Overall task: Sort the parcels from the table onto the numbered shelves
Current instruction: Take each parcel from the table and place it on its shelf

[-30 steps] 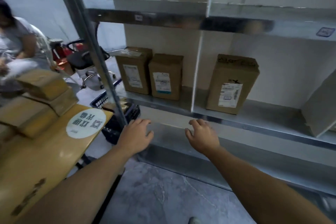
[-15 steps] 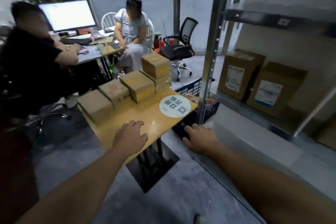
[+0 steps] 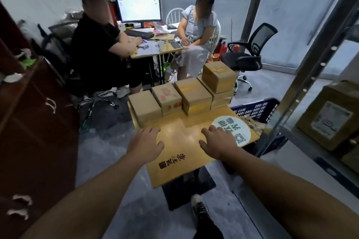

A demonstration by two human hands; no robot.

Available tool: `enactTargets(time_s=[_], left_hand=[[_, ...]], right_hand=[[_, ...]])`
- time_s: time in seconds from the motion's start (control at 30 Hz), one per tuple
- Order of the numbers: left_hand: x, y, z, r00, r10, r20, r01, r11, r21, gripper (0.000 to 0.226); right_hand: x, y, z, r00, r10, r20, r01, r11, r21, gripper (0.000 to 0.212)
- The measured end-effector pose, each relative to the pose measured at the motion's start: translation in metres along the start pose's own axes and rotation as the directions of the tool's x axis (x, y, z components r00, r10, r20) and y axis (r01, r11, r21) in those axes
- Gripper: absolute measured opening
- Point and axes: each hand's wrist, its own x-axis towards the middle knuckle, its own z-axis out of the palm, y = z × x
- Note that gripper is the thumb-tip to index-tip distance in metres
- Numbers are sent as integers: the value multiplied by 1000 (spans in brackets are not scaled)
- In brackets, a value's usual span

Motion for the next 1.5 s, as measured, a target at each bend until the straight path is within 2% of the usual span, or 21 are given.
enactTargets(time_s=[0.23,0.33,0.53,0.6,0.67,0.77,0.87,1.0,1.17,1.3,1.37,1.5], left_hand=[[112,35,11,1000,-7,-15,7,1000,20,51],[174,64,10,999,-9,-53,10,1000,26,55],[289,128,5,997,34,-75,-43,991,-124,52],[322,144,10,996,64,-68,-75,984,-163,54],[350,157,18,994,94,-53,-103,972,-211,56],[377,174,33,995,93,-35,-99,950,-296,58],[387,188,49,996,88,13,-77,927,-366,60],[391,188,65,999,38,14,-25,865,-501,62],[381,172,73,997,-80,2,67,819,-570,63],[373,162,74,997,-66,44,79,746,-661,60],[368,154,70,998,-69,12,58,712,-700,58],[355,131,59,994,-109,28,91,630,-771,58]], right_hand=[[99,57,-5,999,6,-43,-4,999,49,47],[151,99,-17,992,27,-124,-17,997,79,45],[247,178,-60,942,100,-320,-33,978,206,38],[274,197,-66,926,154,-345,-60,962,267,39],[297,215,-65,921,233,-312,-118,931,346,42],[325,239,-56,923,342,-175,-216,839,500,45],[341,252,-45,930,360,-72,-230,725,650,46],[346,248,-38,940,340,-36,-163,538,827,41],[346,243,-27,914,402,-59,-126,418,900,33],[342,232,-19,916,399,-45,-83,299,951,31],[341,224,-14,926,378,-12,-68,199,978,30],[336,200,-13,953,281,117,-99,-78,992,27]])
